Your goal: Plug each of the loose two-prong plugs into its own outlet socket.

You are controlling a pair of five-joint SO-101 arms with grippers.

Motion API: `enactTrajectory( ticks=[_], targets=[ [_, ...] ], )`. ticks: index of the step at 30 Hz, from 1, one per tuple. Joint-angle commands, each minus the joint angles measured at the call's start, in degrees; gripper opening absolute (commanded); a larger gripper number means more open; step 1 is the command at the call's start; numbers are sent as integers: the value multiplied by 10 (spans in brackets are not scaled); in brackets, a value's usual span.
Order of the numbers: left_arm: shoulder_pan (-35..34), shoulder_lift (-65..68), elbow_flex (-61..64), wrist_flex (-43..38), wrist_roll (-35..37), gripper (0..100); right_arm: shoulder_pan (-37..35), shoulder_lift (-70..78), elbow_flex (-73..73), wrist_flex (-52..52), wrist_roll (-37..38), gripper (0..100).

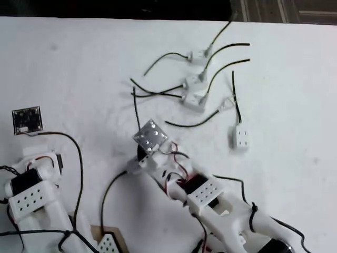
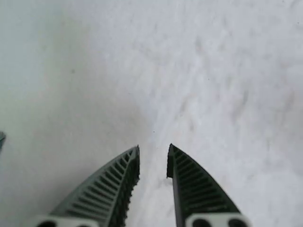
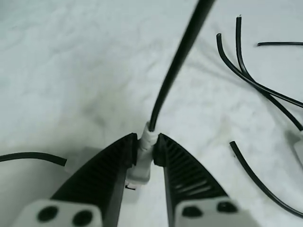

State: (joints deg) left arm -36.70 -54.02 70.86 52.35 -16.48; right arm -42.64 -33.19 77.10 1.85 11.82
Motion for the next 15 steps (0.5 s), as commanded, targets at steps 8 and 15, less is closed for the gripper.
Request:
enactTrajectory(
  ticks=[8,15],
  targets=[
    [0,-12,-4,-9,2,113,-6,-7,29,22,4,17],
    [0,-12,-4,-9,2,113,-6,-7,3,114,4,17]
  ],
)
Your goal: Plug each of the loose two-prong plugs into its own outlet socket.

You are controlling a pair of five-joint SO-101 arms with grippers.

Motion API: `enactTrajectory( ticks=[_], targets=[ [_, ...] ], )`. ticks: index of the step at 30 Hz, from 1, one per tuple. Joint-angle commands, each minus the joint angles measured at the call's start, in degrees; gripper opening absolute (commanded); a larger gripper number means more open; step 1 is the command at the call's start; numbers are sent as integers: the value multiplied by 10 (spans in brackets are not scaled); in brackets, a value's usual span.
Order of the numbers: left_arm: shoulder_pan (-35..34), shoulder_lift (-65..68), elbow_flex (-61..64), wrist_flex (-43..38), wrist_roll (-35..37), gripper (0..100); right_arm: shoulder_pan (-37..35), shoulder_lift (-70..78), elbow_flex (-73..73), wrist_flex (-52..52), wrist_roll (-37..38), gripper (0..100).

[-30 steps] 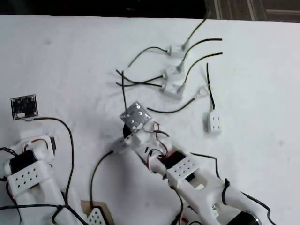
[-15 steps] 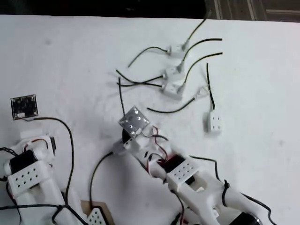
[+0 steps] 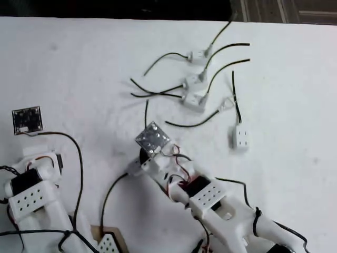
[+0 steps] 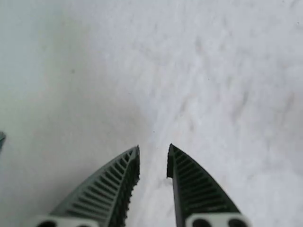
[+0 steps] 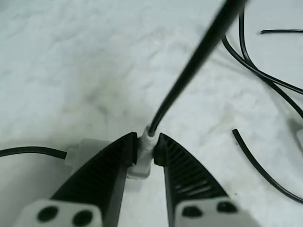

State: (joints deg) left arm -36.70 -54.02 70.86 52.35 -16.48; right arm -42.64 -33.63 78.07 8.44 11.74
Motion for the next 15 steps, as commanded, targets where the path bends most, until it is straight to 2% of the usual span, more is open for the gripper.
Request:
enactTrajectory(
  ticks=[1,10,15],
  targets=[
    [0,-12,-4,-9,2,113,-6,-3,-11,60,4,17],
    [0,-12,-4,-9,2,113,-55,-1,-32,141,0,17],
    [0,-12,-4,-9,2,113,-51,2,-33,159,-1,17]
  ],
)
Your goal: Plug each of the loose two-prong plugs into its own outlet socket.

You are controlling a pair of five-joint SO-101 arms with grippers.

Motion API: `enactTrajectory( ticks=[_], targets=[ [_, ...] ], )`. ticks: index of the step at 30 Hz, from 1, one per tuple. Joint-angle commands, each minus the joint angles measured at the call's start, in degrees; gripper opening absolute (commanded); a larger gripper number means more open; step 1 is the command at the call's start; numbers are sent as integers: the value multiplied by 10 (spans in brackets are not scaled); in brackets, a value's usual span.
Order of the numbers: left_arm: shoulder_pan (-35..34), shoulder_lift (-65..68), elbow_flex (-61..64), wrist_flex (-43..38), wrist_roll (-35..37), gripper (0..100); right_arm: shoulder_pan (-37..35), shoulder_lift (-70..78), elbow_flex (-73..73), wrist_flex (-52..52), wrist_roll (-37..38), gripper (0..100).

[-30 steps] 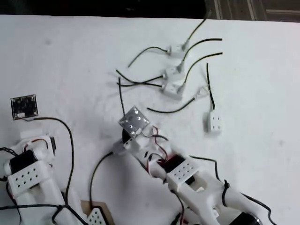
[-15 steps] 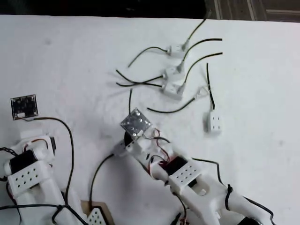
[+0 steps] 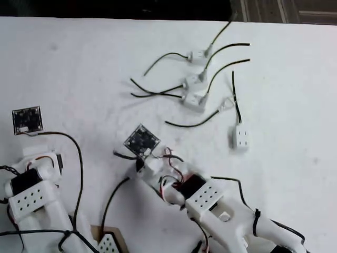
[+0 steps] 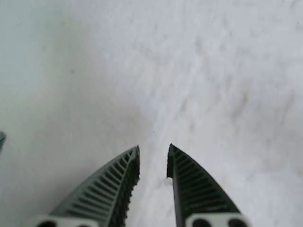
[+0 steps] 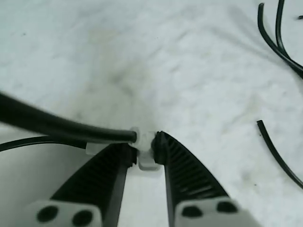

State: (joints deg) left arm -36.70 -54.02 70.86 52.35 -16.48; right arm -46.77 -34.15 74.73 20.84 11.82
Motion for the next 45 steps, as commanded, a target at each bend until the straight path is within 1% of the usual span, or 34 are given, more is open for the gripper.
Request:
enactTrajectory(
  ticks=[1,4,7,10,13,17,28,36,39,45],
  targets=[
    [0,-12,-4,-9,2,113,-9,7,0,39,-3,17],
    [0,-12,-4,-9,2,113,12,7,-21,62,-40,17],
    [0,-12,-4,-9,2,113,28,8,-63,120,-62,16],
    [0,-12,-4,-9,2,113,28,8,-101,171,-95,16],
    [0,-12,-4,-9,2,113,28,8,-119,195,-119,16],
    [0,-12,-4,-9,2,113,28,8,-121,199,-149,16],
    [0,-12,-4,-9,2,113,28,12,-132,194,-168,16],
    [0,-12,-4,-9,2,113,29,91,-135,194,-172,16],
    [0,-12,-4,-9,2,113,30,96,-135,194,-173,16],
    [0,-12,-4,-9,2,113,58,99,-132,198,-171,16]
  ],
)
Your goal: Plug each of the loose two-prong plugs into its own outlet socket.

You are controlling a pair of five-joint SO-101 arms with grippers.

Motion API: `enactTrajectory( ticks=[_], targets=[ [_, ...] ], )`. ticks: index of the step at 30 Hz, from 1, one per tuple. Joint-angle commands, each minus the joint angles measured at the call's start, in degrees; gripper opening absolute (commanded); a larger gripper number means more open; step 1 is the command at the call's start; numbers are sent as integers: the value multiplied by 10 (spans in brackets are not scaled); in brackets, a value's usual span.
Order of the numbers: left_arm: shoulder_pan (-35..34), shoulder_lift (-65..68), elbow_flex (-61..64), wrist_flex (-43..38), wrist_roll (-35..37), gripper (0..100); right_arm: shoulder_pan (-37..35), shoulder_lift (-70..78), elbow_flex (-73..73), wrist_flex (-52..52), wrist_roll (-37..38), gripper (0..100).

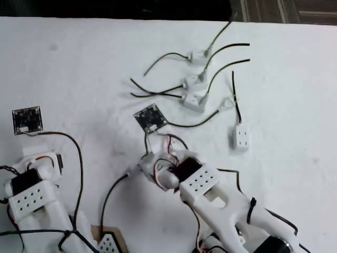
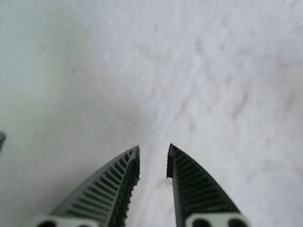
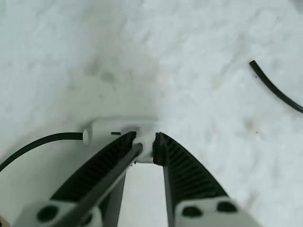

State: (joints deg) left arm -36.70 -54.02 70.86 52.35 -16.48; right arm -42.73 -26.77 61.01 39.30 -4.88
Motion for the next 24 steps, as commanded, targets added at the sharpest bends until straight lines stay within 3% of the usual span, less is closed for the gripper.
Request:
enactTrajectory(
  ticks=[1,11,18,24],
  targets=[
    [0,-12,-4,-9,2,113,22,27,6,15,-2,16],
    [0,-12,-4,-9,2,113,-6,27,11,67,0,16],
    [0,-12,-4,-9,2,113,-60,29,9,48,-7,16],
    [0,-12,-4,-9,2,113,-62,29,9,26,-30,16]
  ],
)
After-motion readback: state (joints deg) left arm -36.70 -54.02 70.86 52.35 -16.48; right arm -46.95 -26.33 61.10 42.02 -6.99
